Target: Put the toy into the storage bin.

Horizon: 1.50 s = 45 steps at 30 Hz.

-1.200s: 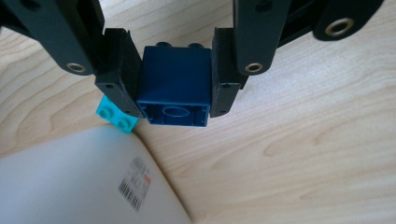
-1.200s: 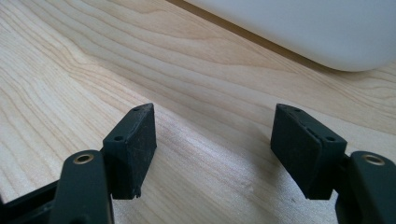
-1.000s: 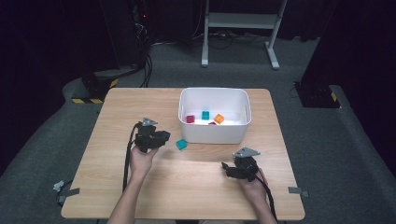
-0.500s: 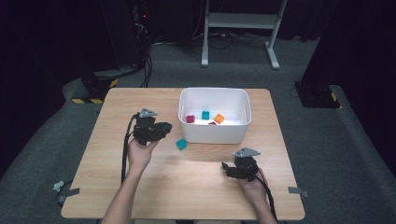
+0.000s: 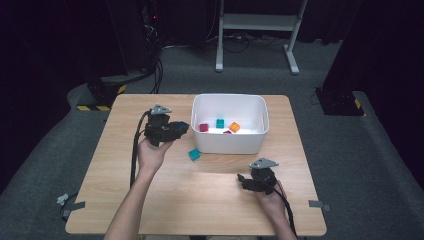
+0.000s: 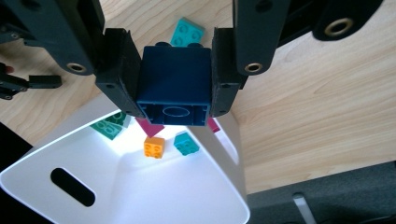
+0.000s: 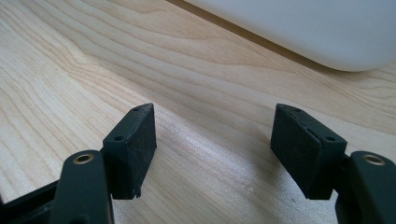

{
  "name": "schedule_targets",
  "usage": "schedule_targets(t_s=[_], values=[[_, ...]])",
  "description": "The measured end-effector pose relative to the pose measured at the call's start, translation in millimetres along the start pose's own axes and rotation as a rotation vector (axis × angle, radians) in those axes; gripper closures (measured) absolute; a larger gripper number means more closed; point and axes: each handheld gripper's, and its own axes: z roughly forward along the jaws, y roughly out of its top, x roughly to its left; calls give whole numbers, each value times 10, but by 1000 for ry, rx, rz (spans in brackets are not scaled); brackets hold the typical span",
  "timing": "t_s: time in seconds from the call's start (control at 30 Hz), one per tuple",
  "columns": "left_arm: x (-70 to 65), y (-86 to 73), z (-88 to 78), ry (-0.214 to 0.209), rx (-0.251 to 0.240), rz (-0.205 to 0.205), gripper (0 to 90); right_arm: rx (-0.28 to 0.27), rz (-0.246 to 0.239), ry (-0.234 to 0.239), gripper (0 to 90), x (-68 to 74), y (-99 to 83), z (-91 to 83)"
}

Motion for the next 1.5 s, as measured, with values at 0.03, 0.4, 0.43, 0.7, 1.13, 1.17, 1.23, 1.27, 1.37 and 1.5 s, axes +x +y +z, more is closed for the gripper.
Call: schedule_targets(t_s=[0.03, 0.4, 0.43, 0.7, 1.13, 1.17, 1.23, 1.27, 1.37, 1.5], values=[[-12, 26, -3, -1, 1, 3, 583, 0, 0, 0, 312, 0, 0, 0], [-97, 248, 59, -18, 18, 32, 584, 0, 0, 0, 312, 0, 0, 0], [-108, 260, 77, -21, 20, 33, 584, 0, 0, 0, 312, 0, 0, 0], [-177, 323, 196, -37, 26, 41, 583, 0, -1, 0, 312, -1, 0, 0], [-260, 468, 377, -41, 41, 50, 583, 0, -1, -1, 312, -1, 0, 0], [-263, 474, 397, -49, 37, 40, 583, 0, -1, -1, 312, -1, 0, 0], [-277, 486, 437, -52, 46, 39, 583, 0, -1, -1, 312, -1, 0, 0], [-277, 486, 437, -52, 46, 39, 583, 0, -1, -1, 312, -1, 0, 0], [-318, 518, 489, -55, 43, 40, 581, 0, -1, -1, 312, -2, 0, 0], [-359, 557, 530, -56, 45, 46, 581, 0, -1, -1, 312, -2, 0, 0]])
